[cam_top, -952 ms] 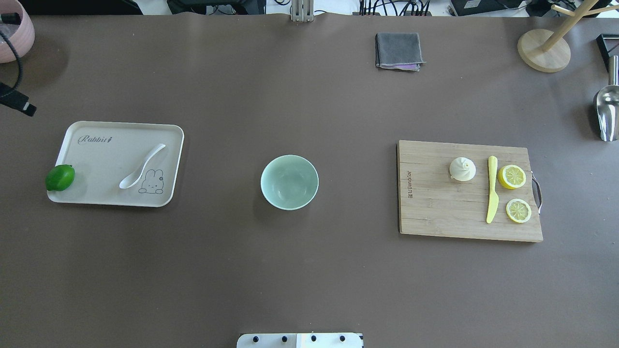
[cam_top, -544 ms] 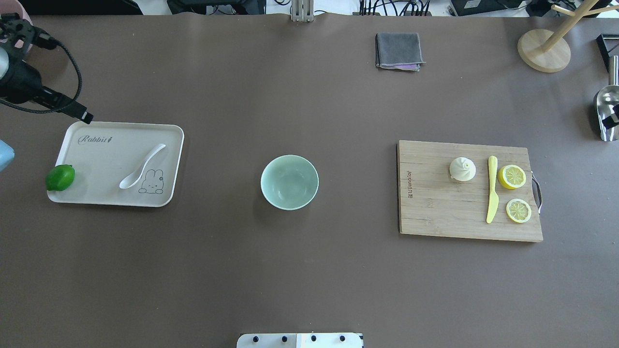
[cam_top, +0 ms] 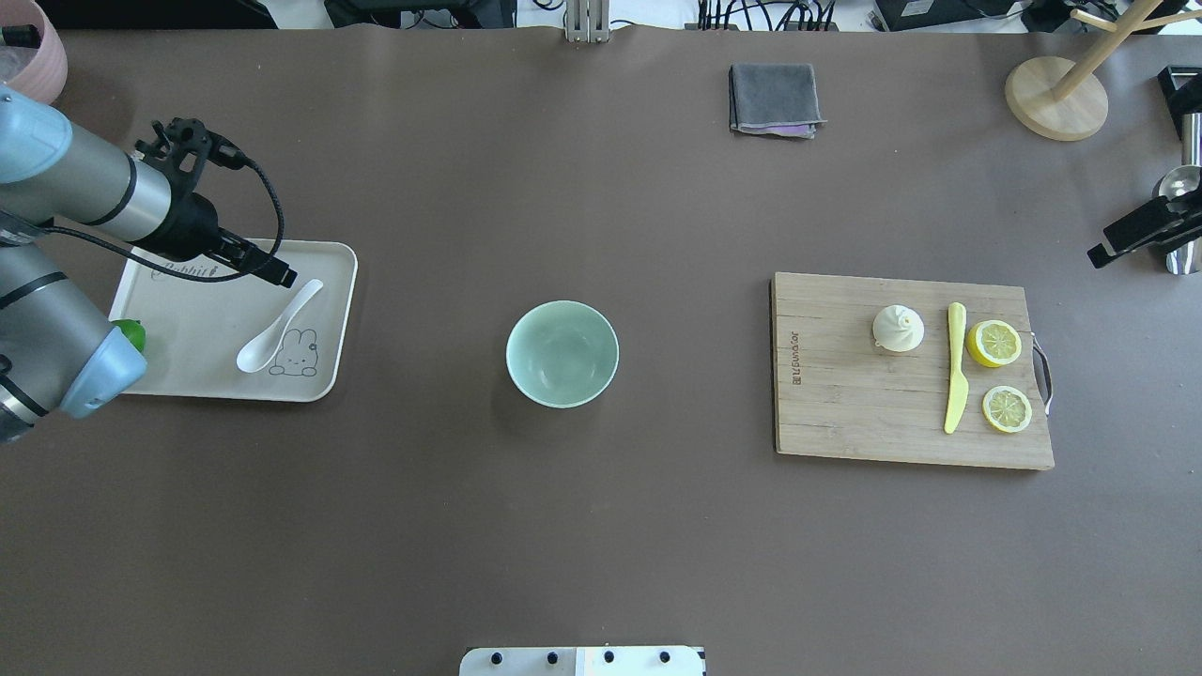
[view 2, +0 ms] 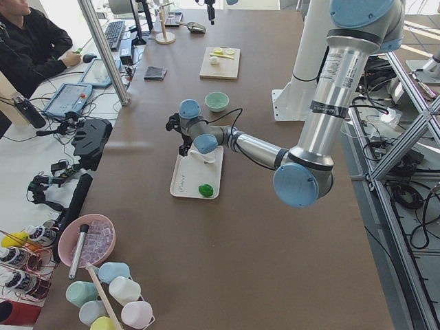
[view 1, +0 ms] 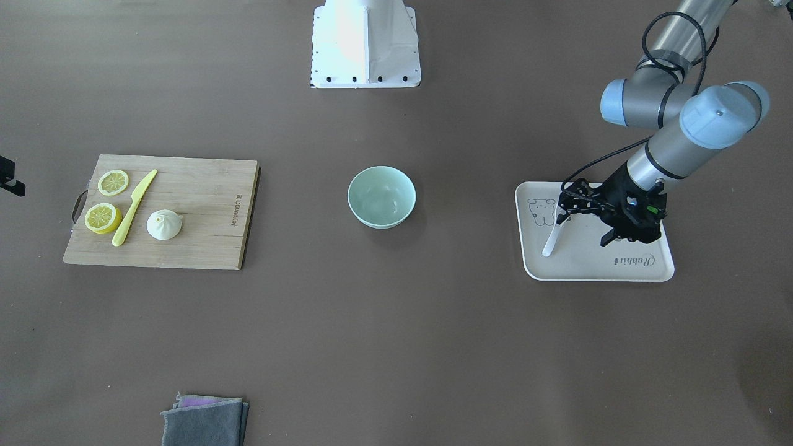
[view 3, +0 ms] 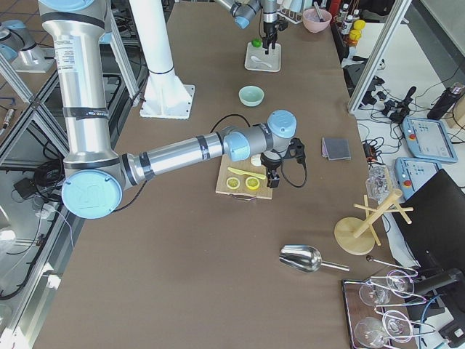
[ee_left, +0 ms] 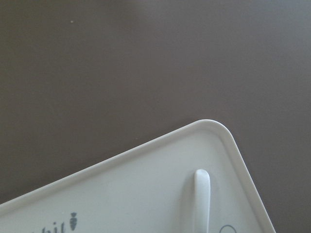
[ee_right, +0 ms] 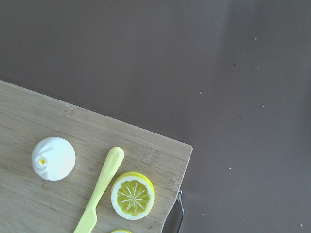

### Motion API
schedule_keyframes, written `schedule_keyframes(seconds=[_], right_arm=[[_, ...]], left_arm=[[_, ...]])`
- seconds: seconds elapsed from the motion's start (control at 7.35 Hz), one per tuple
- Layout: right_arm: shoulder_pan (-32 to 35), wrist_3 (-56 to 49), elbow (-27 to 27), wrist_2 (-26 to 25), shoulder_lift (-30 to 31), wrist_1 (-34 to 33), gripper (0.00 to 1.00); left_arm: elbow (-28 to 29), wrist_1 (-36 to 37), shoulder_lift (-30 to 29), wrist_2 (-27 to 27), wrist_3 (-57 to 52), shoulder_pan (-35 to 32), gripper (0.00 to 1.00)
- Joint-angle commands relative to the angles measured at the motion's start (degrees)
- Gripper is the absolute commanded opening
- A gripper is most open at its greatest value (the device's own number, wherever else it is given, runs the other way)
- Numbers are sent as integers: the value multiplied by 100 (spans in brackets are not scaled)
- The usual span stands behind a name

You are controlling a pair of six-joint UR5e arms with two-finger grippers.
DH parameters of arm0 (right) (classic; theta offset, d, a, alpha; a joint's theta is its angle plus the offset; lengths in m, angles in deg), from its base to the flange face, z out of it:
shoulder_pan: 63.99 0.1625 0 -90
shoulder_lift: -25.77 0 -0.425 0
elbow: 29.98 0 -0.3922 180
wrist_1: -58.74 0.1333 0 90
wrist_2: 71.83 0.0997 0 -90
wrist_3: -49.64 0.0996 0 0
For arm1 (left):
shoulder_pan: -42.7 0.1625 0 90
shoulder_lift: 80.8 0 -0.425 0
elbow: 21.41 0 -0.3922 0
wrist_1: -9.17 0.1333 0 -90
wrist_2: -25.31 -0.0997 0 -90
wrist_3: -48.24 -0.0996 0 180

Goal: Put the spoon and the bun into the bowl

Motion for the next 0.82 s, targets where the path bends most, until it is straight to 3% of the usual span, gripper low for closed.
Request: schedule_keyframes(seconds=[0.0,0.14,0.41,0.68], right_arm=[[-176,88,31,18,-117,62,100],[-290,314,31,9,-196,70,100],[-519,694,23,9,-390,70,100],[-529,703,31,9,-390,70,100]], left_arm=[[255,-47,-112,-593,115,351,97],[291,-47,-112,-640,124,430,97],[300,-47,-112,-632,150,475,75],[291,-47,-77,-605,150,484,70]])
